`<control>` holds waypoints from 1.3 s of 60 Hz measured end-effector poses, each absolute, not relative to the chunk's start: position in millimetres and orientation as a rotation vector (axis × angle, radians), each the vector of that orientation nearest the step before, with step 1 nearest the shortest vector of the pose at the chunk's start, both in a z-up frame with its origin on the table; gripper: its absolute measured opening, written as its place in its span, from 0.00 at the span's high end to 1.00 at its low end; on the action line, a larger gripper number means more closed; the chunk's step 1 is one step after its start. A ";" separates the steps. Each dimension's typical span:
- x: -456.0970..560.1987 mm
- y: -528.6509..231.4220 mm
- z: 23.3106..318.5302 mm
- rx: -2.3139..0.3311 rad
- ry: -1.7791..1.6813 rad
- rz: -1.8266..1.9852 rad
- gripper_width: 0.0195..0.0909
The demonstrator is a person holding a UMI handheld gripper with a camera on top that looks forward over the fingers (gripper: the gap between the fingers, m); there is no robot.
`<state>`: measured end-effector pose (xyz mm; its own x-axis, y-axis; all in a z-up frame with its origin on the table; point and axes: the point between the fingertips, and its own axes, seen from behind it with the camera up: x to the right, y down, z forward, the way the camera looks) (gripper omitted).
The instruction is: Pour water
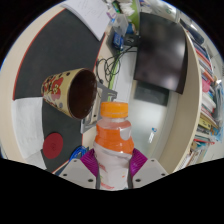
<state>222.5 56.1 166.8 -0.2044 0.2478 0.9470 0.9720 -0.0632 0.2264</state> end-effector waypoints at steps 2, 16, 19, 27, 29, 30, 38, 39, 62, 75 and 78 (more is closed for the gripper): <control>220.4 57.1 165.6 -1.317 -1.544 -1.355 0.76; 219.9 62.7 158.5 -1.257 -1.664 -1.477 0.76; 216.7 61.2 157.3 -1.274 -1.655 -1.448 0.76; 198.7 46.7 166.9 -1.470 -1.432 -1.150 0.76; 191.5 38.8 176.1 -1.538 -1.310 -1.062 0.76; 190.7 38.5 179.2 -1.563 -1.267 -0.985 0.76; 183.4 22.7 210.1 -1.718 -0.827 -0.554 0.74; 184.7 22.4 211.8 -1.730 -0.779 -0.511 0.74; 222.3 53.2 153.0 -1.785 -0.230 0.039 0.74; 238.3 61.7 85.5 -1.829 -0.204 0.062 0.75; 241.6 60.7 85.7 -1.798 -0.191 0.074 0.74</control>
